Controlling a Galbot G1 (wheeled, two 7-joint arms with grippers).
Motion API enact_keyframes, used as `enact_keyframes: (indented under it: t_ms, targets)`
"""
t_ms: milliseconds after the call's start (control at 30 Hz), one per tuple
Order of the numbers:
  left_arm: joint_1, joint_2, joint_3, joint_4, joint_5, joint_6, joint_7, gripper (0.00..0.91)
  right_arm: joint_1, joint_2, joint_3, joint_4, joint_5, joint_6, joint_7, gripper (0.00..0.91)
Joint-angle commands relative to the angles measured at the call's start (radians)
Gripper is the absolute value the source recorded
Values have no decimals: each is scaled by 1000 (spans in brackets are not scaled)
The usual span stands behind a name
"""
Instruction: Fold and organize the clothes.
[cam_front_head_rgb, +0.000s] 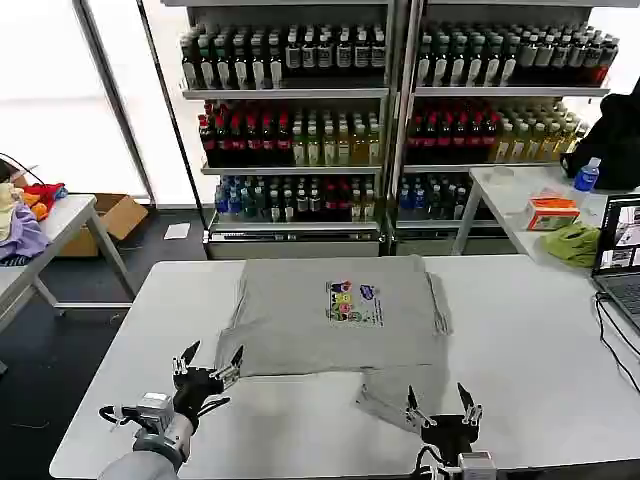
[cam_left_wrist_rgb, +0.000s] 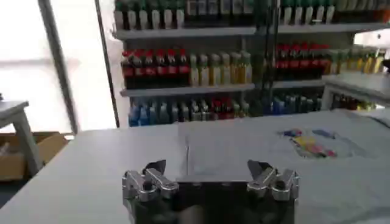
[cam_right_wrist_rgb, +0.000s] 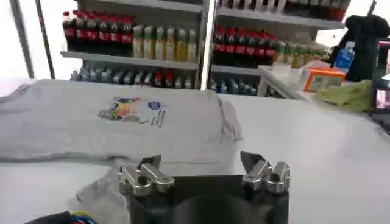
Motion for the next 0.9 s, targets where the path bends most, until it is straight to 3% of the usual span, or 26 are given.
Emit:
enact_keyframes:
  t_ms: [33,333,533,667,900]
  targets:
    - [-23,22,7,33,-16,64,9,907,-29,6,-6,-1,4,-15,38,907]
    - [-36,37,-10,98,-14,65,16,907,-42,12,-4,-24,24,-1,60,907]
    - [-34,32,-8,107,-10,64,21,907,-41,25,-8,-47,30,26,55,907]
    - [-35,36,-2,114,-5,63,24,907,-36,33,-1,-58,81,39,53,907]
    - [-41,40,-3,130,-9,61,26,907,-37,52,-10,-72,68,46,50,907]
